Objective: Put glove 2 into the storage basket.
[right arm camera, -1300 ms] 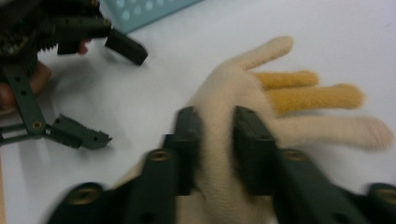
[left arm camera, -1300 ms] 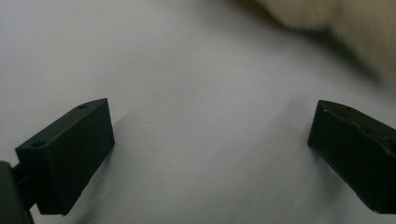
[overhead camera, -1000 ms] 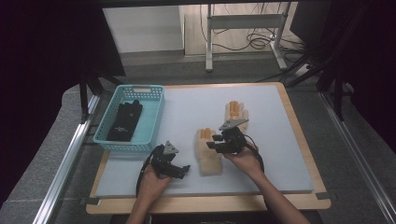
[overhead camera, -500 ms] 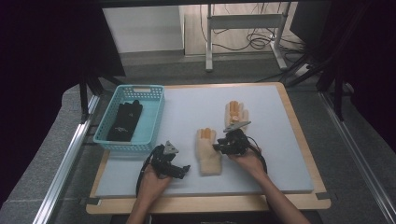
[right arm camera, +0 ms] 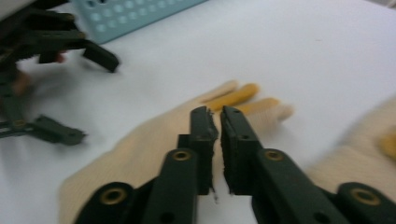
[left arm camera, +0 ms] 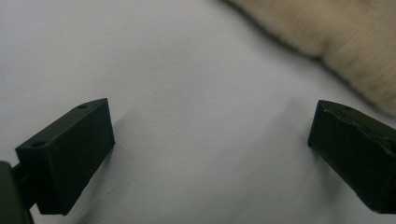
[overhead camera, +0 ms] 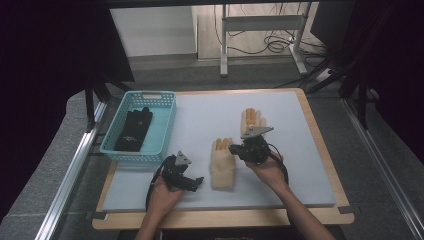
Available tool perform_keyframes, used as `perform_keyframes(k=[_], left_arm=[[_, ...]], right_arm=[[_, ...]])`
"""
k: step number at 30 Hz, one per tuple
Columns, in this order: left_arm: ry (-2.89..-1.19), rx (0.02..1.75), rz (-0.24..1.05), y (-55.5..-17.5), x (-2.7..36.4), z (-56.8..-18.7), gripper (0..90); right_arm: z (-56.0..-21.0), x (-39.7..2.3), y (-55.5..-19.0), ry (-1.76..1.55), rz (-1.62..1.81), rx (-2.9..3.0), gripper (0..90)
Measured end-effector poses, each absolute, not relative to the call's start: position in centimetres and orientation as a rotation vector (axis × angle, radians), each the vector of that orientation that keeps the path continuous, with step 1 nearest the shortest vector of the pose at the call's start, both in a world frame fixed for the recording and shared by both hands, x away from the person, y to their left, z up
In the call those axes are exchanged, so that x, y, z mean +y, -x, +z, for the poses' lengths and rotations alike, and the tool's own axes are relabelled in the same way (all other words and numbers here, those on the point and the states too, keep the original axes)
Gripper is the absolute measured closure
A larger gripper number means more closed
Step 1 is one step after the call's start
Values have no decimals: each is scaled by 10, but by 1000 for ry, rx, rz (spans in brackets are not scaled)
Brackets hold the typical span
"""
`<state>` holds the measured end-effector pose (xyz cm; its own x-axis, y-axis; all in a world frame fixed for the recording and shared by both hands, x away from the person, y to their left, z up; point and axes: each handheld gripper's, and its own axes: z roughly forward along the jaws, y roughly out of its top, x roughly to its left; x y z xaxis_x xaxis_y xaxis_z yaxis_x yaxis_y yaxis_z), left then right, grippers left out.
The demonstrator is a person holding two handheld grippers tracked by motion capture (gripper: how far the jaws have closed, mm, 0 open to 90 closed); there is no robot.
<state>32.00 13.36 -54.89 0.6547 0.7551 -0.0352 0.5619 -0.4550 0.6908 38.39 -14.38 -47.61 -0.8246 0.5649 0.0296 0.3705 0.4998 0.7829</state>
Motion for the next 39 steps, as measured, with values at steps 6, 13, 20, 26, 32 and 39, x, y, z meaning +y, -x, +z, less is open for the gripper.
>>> perform_keyframes(k=[6,13,20,26,32,39], left_arm=[[-2186,1016,359,-320,134,-549,7],[-2186,1016,359,-320,134,-549,7],[-2185,1017,360,-320,134,-549,7],[-2185,1017,359,-320,134,-549,7],[-2185,1017,359,-320,134,-549,7],[-2185,1017,359,-320,134,-549,7]], right_arm=[[-490,-161,-398,-902,1189,2497,731],[-504,-180,-402,-956,1171,2478,669],[-499,-197,-408,-962,1159,2416,626],[-498,-207,-426,-976,1117,2372,585],[-504,-209,-460,-969,1088,2363,479],[-510,-207,-481,-928,1082,2367,436]])
